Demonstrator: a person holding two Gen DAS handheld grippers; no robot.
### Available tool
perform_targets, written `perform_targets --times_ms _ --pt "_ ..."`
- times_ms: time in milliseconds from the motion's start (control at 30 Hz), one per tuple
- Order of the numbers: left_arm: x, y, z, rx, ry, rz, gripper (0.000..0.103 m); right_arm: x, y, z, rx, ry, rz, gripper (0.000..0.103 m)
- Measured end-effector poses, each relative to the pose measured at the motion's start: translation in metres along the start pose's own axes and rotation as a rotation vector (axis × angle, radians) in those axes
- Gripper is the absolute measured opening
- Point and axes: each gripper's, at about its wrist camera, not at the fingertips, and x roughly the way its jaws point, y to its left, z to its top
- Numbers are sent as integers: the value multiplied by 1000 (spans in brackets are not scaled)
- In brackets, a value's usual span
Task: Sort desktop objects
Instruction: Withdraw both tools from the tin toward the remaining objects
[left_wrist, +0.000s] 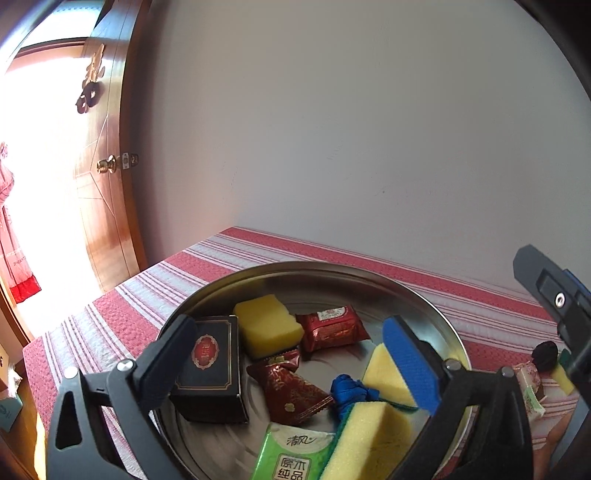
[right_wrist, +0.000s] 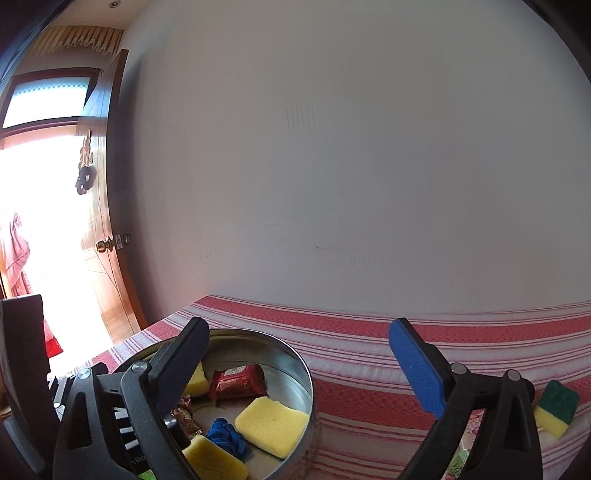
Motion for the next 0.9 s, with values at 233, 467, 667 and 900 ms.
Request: perform_targets --times_ms 233,467,667,900 --pt "-12 -19 -2 24 -4 -47 102 -14 -38 -20 0 52 -70 100" --pt "-17 -41 -12 62 -1 -80 102 -32 -72 -29 31 56 -129 100" --pt "-23 -57 -18 92 -1 -94 102 -44 -81 -33 -4 54 -168 100" --pt "-30 -81 -29 141 -2 -120 102 -55 -91 -37 -45 63 -194 100"
